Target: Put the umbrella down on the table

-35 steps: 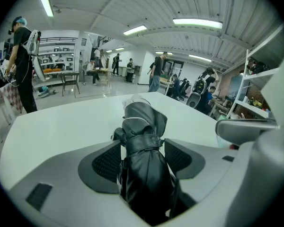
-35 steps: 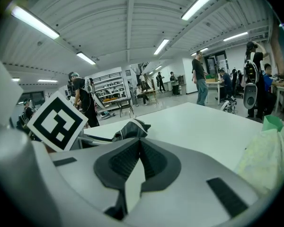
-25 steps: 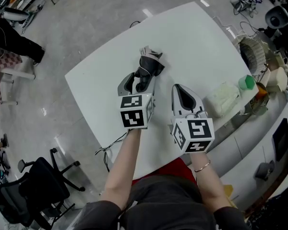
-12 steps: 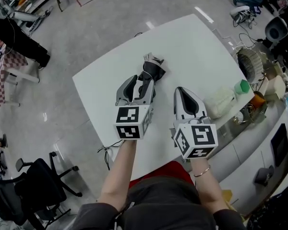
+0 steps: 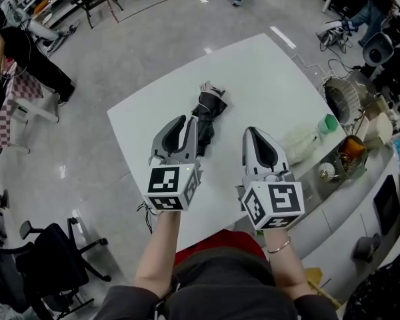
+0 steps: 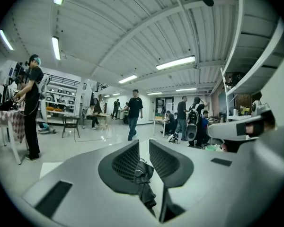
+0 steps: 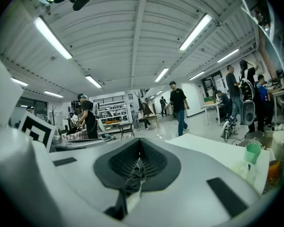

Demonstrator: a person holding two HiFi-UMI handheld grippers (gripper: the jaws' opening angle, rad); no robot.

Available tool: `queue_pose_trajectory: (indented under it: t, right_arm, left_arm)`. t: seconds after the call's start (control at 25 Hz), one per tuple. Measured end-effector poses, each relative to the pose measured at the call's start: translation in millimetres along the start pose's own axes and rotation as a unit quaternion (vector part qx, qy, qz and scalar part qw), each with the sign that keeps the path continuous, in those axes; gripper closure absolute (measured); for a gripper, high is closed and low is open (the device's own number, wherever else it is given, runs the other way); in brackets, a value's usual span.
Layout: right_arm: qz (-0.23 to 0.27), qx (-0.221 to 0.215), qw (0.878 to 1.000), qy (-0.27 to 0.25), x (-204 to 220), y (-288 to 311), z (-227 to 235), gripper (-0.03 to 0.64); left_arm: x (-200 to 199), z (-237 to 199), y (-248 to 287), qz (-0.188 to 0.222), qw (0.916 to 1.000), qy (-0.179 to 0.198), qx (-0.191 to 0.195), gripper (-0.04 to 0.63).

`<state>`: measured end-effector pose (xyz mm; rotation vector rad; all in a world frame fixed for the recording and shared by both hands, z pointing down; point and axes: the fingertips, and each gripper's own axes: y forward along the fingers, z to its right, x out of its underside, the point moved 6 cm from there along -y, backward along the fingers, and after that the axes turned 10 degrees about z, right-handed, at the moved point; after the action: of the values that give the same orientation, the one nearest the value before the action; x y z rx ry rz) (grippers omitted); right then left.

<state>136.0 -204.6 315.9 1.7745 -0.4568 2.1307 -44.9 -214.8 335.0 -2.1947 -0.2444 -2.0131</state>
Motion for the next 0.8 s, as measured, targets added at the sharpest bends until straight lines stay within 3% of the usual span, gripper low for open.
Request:
queue_pose_trajectory:
  t: [0.36, 0.56, 0.8]
  right_arm:
    - [0.034, -0.016, 0.999, -0.004, -20.1, -33.9, -11.4, 0.598]
    - [0.053, -0.024, 0.998, -0.007, -27.5, -52.5, -16.0, 0.598]
    - [0.069, -0.027, 0.997, -0.010, -36.2, -71.0, -20.1, 0.598]
  left_arm:
    - [-26.5, 8.7, -42.0, 0.032, 0.9995, 0.006, 0.001, 0.581]
    - [-28.7, 12.5, -64.0, 0.030, 0.9994, -0.015, 0.003, 0.581]
    - [-31.9, 21.3, -89.3, 0.028, 0.9996, 0.002, 0.010, 0.581]
